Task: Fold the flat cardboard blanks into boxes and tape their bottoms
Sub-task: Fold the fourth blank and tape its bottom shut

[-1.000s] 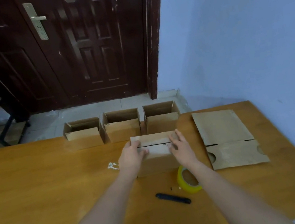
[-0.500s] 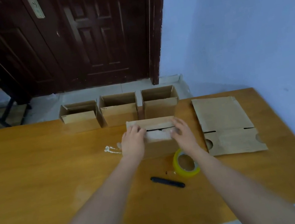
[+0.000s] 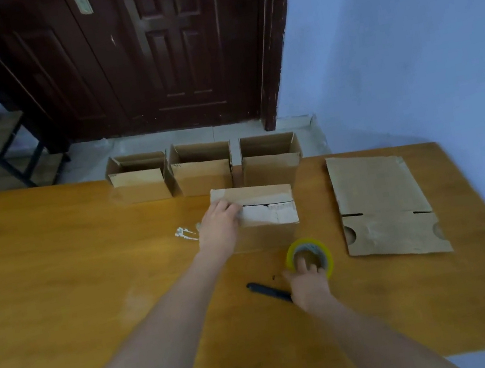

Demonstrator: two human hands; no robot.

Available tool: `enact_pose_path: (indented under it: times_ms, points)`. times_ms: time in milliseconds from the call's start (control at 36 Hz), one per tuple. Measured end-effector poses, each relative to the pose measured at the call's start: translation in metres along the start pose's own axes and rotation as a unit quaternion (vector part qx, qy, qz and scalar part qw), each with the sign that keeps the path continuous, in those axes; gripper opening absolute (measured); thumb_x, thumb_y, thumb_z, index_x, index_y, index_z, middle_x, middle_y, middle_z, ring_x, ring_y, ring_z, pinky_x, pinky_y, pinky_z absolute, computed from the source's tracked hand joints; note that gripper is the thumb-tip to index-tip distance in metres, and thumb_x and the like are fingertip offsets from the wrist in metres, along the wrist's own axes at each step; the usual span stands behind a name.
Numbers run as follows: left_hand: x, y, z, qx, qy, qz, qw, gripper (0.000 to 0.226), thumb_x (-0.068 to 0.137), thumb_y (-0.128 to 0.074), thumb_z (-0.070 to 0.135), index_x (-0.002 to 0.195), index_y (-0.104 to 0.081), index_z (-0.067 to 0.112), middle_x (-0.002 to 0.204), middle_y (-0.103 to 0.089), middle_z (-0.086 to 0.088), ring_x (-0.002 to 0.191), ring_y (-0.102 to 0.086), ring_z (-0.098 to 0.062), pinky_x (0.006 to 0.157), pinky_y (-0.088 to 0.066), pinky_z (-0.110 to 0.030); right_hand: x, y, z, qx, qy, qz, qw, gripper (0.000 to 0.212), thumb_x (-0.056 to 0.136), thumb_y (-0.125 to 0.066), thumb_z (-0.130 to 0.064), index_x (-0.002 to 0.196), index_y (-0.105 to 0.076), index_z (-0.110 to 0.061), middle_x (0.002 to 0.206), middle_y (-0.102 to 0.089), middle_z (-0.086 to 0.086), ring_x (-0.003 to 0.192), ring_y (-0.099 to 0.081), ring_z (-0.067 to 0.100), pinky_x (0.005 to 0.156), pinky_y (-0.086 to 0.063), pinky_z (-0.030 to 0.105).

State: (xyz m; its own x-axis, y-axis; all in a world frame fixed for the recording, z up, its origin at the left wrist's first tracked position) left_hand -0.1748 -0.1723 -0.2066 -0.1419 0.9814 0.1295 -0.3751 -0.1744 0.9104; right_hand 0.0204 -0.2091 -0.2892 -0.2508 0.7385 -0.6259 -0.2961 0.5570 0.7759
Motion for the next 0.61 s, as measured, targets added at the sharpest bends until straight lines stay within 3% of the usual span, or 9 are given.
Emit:
enact_pose_path:
  times_ms: [83,194,361,472,611]
  points:
    - [-0.001,-0.002,0.000,0.002,0.004,0.003,1.000,0.033,0.097,-0.046,0.010,0.127,-0.058,0.017,0.128,-0.054,0.000,0.125,-0.041,-0.018,0.104,-0.038,-0.031,0.005,0.000,-0.008,-0.009,0.000,0.009,1.000,0.051,0.096,-0.038,-0.008,0.144,-0.028,-0.021,0.149,-0.022,0.024,0.129,-0.037,0.042,0.105,-0.033,0.047]
    - [-0.002,-0.002,-0.001,-0.001,0.002,0.001,1.000,0.033,0.096,-0.044,0.010,0.125,-0.059,0.016,0.127,-0.056,0.000,0.124,-0.043,-0.018,0.101,-0.039,-0.031,0.007,0.000,-0.008,0.011,0.010,0.081,0.997,0.041,0.093,-0.037,0.001,0.129,-0.047,-0.014,0.120,-0.050,0.015,0.102,-0.056,0.032,0.082,-0.045,0.039]
    - [-0.002,-0.002,-0.002,-0.001,0.000,-0.006,1.000,0.034,0.097,-0.044,0.011,0.128,-0.057,0.019,0.131,-0.053,0.002,0.127,-0.040,-0.016,0.105,-0.037,-0.031,0.013,-0.007,0.004,0.074,0.060,0.084,0.992,0.032,0.095,-0.041,-0.007,0.122,-0.055,-0.015,0.103,-0.050,0.007,0.087,-0.057,0.025,0.072,-0.049,0.033]
    - [-0.003,-0.001,-0.002,-0.004,-0.004,0.001,1.000,0.034,0.097,-0.045,0.012,0.128,-0.057,0.019,0.132,-0.053,0.002,0.128,-0.040,-0.016,0.107,-0.035,-0.029,0.010,-0.002,0.010,0.072,0.066,0.096,0.991,0.025,0.097,-0.040,-0.012,0.111,-0.059,-0.018,0.094,-0.041,0.003,0.081,-0.047,0.022,0.062,-0.037,0.030]
    - [-0.002,-0.001,-0.001,-0.010,-0.008,0.008,1.000,0.033,0.097,-0.046,0.011,0.127,-0.058,0.018,0.131,-0.054,0.002,0.127,-0.041,-0.015,0.107,-0.034,-0.028,0.006,0.016,0.028,0.183,0.056,0.127,0.973,0.026,0.099,-0.042,-0.019,0.107,-0.066,-0.025,0.097,-0.063,0.002,0.074,-0.054,0.018,0.060,-0.042,0.030]
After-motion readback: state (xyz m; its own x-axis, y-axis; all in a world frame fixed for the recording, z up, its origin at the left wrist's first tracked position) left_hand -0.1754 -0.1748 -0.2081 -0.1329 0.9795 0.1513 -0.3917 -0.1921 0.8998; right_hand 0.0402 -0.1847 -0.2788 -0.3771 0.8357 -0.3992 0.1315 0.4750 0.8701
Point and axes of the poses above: each hand's wrist, its own x-axis towards the middle knuckle, its own y-axis out of the back of the hand, z = x × y, the point moved 2 cm from there along x, towards the middle knuckle
